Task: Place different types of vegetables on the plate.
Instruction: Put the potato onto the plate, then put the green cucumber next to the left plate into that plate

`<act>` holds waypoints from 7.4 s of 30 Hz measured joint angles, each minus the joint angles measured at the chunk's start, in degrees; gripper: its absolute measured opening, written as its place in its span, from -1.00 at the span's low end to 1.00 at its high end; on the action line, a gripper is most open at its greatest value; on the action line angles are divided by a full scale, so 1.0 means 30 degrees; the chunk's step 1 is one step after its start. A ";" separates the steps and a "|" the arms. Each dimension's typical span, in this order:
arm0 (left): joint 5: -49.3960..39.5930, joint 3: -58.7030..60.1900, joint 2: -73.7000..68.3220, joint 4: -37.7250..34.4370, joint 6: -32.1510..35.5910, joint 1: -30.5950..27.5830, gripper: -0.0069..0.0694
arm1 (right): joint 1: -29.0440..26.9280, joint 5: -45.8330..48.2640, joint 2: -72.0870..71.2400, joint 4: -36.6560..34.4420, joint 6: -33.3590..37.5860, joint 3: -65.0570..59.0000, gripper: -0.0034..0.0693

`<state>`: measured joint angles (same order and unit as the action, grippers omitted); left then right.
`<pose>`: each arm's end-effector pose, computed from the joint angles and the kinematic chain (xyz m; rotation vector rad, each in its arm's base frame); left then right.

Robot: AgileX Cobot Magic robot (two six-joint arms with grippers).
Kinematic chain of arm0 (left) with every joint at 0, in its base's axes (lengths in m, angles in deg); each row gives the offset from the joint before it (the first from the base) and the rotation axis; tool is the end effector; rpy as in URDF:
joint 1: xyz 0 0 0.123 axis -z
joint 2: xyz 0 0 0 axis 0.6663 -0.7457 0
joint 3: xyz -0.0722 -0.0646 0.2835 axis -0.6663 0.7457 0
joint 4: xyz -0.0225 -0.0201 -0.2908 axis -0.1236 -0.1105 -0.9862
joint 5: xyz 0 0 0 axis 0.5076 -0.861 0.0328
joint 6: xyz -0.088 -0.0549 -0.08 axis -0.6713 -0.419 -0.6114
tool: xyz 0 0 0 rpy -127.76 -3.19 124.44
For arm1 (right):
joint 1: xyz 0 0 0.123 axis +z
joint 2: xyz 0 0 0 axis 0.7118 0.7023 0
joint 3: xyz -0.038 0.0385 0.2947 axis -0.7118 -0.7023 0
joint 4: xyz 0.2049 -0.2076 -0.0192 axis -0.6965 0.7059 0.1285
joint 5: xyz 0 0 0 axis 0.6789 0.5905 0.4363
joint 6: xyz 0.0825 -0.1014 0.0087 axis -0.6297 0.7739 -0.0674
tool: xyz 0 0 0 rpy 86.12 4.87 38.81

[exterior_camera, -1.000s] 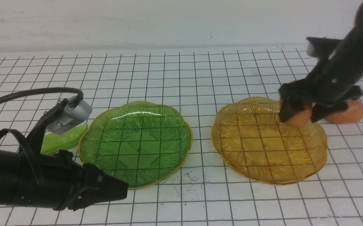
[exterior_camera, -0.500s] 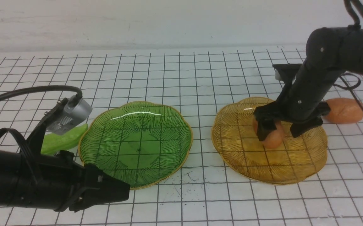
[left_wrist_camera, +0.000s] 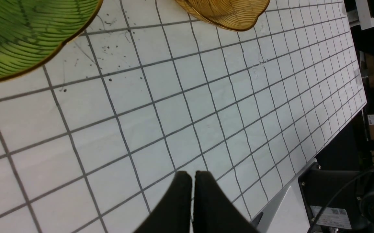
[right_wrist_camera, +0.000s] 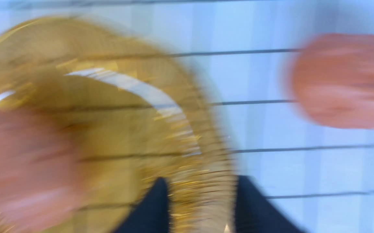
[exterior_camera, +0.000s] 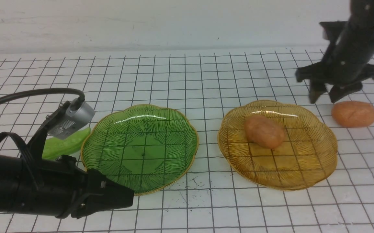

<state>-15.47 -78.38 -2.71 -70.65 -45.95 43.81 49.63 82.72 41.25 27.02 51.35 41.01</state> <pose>0.2269 -0.1041 0.2296 0.2191 2.5131 -1.1204 0.4716 0.0330 0.2317 0.0861 2.9276 0.0100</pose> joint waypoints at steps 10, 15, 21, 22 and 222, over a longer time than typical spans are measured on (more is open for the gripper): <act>-0.0014 0.0000 0.0000 0.0000 0.0041 0.0000 -0.83 | -0.5163 0.0082 0.0903 0.0195 -0.6890 0.0038 -0.87; -0.0014 0.0000 0.0000 0.0099 0.0105 0.0000 -0.83 | -0.5456 0.0082 0.1308 -0.0076 -0.8838 0.0038 -0.52; 0.0009 0.0000 0.0000 0.0511 0.0183 0.0000 -0.83 | -0.5438 -0.1289 0.1701 -0.1745 -0.9489 0.0038 0.27; 0.0009 0.0000 0.0000 0.0527 0.0183 0.0000 -0.83 | -0.5438 -0.1560 0.1722 -0.1977 -0.9644 0.0038 0.42; 0.0710 -1.7463 -1.8226 2.2422 -0.2621 -0.0798 0.64 | 0.2331 0.0341 -0.2914 -0.3103 0.0842 -0.2551 0.56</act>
<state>-13.34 -130.77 -57.39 -3.39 -53.81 41.41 56.62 83.74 32.51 17.71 53.88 33.36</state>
